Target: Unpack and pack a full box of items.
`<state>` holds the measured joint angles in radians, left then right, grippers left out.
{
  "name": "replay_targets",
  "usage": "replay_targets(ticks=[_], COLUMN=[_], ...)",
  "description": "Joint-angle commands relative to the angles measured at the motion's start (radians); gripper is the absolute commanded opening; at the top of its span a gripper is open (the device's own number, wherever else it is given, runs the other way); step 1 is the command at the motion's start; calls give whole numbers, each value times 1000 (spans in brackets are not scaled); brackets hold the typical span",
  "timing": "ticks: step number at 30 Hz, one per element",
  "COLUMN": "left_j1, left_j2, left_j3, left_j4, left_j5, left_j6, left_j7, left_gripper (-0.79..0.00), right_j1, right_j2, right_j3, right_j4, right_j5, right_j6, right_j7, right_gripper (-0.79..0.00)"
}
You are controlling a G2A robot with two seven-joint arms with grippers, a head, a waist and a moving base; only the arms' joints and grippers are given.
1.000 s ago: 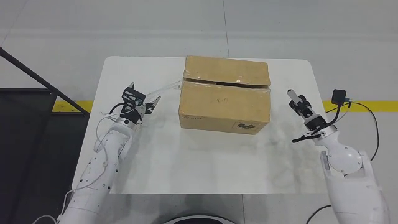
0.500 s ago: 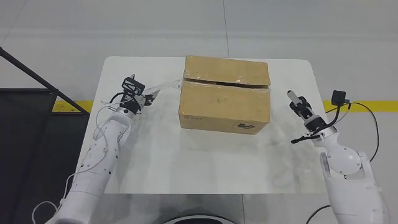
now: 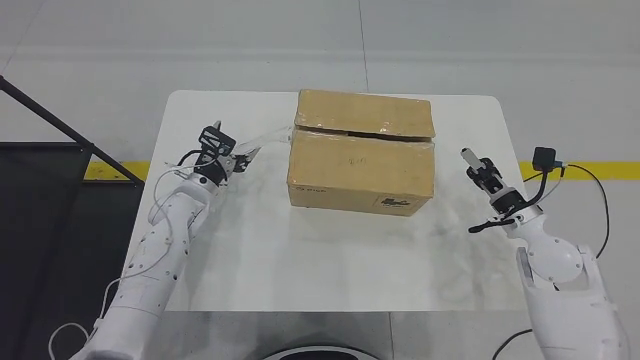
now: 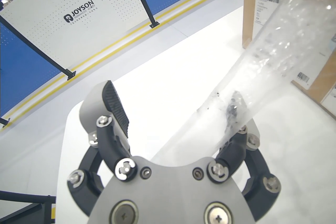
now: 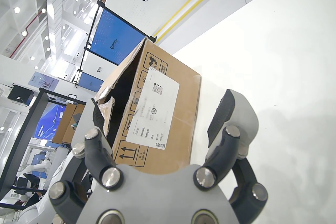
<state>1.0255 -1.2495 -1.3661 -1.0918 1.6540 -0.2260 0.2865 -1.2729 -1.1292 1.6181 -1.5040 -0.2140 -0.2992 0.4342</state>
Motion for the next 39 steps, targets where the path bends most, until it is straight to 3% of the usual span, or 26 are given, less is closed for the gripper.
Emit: replay_targets(ticks=[1,10,23,30,39], left_j1=[20,119,89,100,187], left_j2=[2,16,30,35,46], left_j3=[-5,-38,-68,-66,-84], left_j4=[-29,-183,-98,-109,-264], left_j5=[-13,-9,54,71,47], left_j6=[-5,-34,-8,-23,-84], left_j7=[3,-28,-57,-53,-52], left_gripper=[0,0,0,0,0], right_j1=[0,15,21,15,14], right_j2=[0,2,6,7,12], right_j3=[0,-4,-10,-11,-4], right_j4=[0,-28,-11,-6,-30], right_j5=[0,-1,0,5,25], right_j6=[0,32,36,36,18], right_j7=[0,14,26,25,58], right_gripper=[0,0,0,0,0])
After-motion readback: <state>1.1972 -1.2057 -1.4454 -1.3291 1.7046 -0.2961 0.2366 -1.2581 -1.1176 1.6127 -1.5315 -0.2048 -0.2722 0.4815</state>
